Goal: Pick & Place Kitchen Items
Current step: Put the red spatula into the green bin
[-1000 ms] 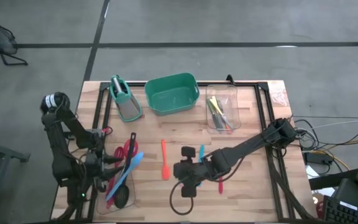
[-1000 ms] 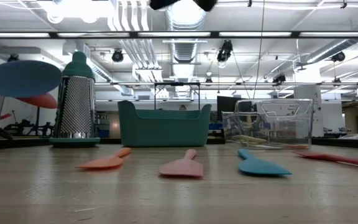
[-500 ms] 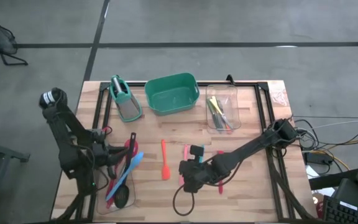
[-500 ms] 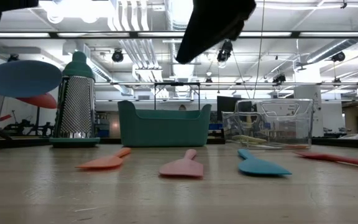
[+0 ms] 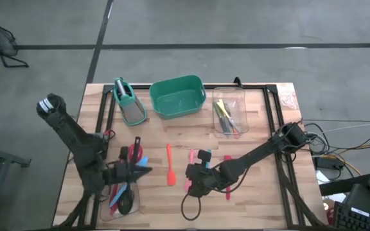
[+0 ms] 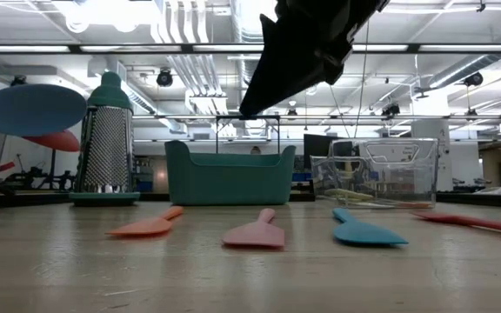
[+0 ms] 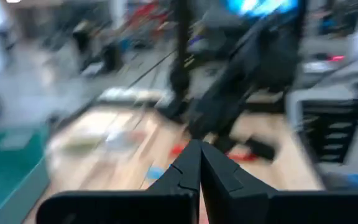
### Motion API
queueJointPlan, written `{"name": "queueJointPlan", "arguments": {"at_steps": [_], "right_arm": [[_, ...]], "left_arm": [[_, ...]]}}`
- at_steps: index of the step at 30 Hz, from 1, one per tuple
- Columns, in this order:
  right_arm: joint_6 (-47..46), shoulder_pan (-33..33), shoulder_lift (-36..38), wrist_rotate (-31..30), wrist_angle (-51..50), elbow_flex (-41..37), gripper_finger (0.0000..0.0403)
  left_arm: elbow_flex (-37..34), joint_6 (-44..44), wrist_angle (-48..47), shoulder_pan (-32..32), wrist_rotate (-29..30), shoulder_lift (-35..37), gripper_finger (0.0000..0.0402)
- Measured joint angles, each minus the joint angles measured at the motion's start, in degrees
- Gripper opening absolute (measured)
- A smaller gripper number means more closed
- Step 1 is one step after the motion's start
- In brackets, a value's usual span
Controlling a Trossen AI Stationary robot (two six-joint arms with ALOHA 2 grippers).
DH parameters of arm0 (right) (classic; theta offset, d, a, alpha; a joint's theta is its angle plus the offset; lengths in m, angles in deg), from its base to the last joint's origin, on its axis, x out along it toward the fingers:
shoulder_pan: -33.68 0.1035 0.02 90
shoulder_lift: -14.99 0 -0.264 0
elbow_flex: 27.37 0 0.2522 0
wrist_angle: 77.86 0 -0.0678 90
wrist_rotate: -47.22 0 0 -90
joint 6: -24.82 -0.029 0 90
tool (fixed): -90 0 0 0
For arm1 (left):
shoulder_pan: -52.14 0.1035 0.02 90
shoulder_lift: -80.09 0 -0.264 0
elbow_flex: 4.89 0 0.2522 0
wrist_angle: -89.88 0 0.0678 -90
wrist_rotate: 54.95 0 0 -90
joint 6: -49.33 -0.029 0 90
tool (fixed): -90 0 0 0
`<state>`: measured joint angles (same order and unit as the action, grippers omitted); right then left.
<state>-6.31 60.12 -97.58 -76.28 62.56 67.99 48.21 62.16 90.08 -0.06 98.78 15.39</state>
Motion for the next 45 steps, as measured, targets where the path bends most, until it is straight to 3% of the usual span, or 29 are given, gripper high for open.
{"name": "queueJointPlan", "arguments": {"at_steps": [2, 4, 9, 11, 20, 32, 37, 42, 45], "right_arm": [[0.0, 0.0, 0.0, 0.0, -0.1, -0.3, 0.0008], [-0.8, 0.1, 0.0, 0.0, 0.0, -0.4, 0.0008], [-2.1, 1.2, 0.0, -0.1, -0.1, -0.4, 0.0008], [-2.2, 1.7, 0.0, -0.2, 0.0, -0.4, 0.0008], [-3.3, 3.3, 0.0, -1.7, 0.1, -0.4, 0.0008], [-8.6, 2.9, 0.0, -4.3, 0.4, -1.3, 0.0008], [-9.9, 2.9, 0.0, -4.2, 0.4, -1.7, 0.0008], [-10.8, 2.9, 0.0, -4.2, -0.1, -1.9, 0.0008], [-11.0, 2.9, 0.0, -4.2, 0.1, -2.0, 0.0008]], "left_arm": [[-0.5, -7.4, 5.6, 2.7, -5.9, 1.9, 0.0004], [-1.4, -9.5, 5.2, 5.9, -12.3, 5.3, 0.0004], [-6.4, -8.7, 1.4, 18.8, -41.0, 13.8, 0.0005], [-9.1, -8.7, 0.2, 22.8, -46.8, 17.8, 0.0005], [-21.0, -9.5, -5.8, 25.6, -48.6, 38.4, 0.0008], [-26.3, -10.3, -19.2, 25.6, -50.7, 58.5, 0.0009], [-28.1, -13.6, -19.8, 25.6, -51.0, 64.3, 0.0009], [-27.3, -13.9, -25.4, 25.6, -56.5, 64.7, 0.0009], [-27.0, -13.2, -28.3, 25.6, -55.1, 64.7, 0.0009]]}}
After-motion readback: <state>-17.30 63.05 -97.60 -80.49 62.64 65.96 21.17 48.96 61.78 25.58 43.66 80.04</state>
